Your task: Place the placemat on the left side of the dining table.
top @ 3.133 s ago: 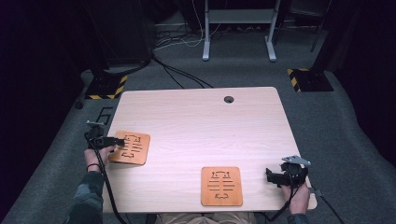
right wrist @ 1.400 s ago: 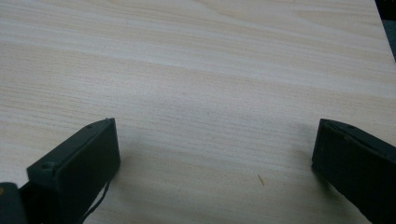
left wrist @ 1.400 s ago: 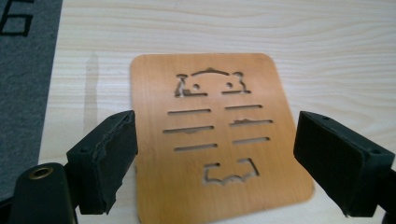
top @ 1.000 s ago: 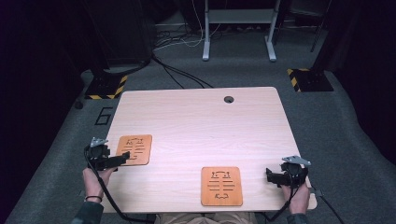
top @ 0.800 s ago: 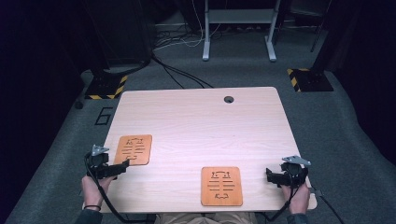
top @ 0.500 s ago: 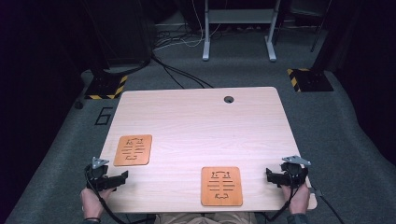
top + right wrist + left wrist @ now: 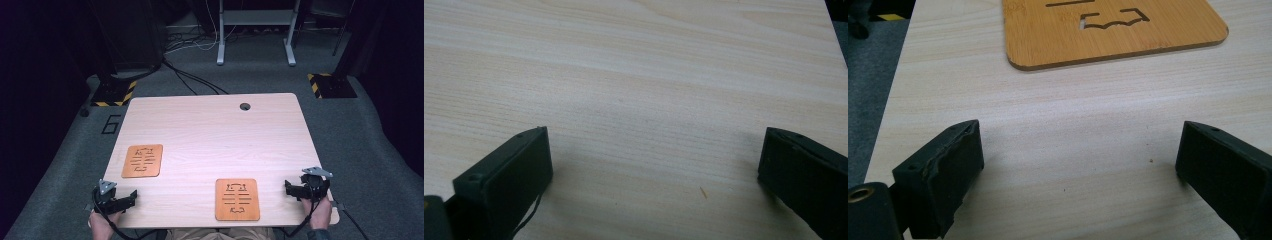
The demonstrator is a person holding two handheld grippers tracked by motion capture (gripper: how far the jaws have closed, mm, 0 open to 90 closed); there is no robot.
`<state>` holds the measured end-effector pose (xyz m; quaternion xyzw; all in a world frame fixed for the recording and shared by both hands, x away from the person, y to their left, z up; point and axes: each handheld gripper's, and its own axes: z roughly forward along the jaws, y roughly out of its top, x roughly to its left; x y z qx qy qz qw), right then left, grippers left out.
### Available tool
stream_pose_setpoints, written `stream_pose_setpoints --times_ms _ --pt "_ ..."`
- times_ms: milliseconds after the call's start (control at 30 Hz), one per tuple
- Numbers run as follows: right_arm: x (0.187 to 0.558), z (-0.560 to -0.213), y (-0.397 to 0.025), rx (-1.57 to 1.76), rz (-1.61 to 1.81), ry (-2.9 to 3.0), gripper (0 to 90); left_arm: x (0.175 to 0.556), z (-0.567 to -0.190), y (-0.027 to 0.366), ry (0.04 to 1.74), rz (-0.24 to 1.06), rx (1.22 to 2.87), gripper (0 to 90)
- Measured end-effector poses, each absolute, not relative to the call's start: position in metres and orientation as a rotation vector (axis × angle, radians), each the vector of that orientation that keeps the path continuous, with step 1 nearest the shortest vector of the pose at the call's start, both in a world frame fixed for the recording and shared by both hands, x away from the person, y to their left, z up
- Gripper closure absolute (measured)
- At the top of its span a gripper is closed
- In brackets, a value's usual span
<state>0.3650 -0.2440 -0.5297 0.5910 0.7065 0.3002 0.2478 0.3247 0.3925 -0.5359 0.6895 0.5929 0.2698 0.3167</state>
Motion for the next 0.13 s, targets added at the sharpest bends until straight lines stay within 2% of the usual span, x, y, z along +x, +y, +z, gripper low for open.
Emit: stream_pose_setpoints --times_ms 133 --pt "0.365 -0.5296 -0.244 1.611 0.818 1.926 0.0 0.3239 -0.5368 0.3918 1.565 0.71 1.798 4.9"
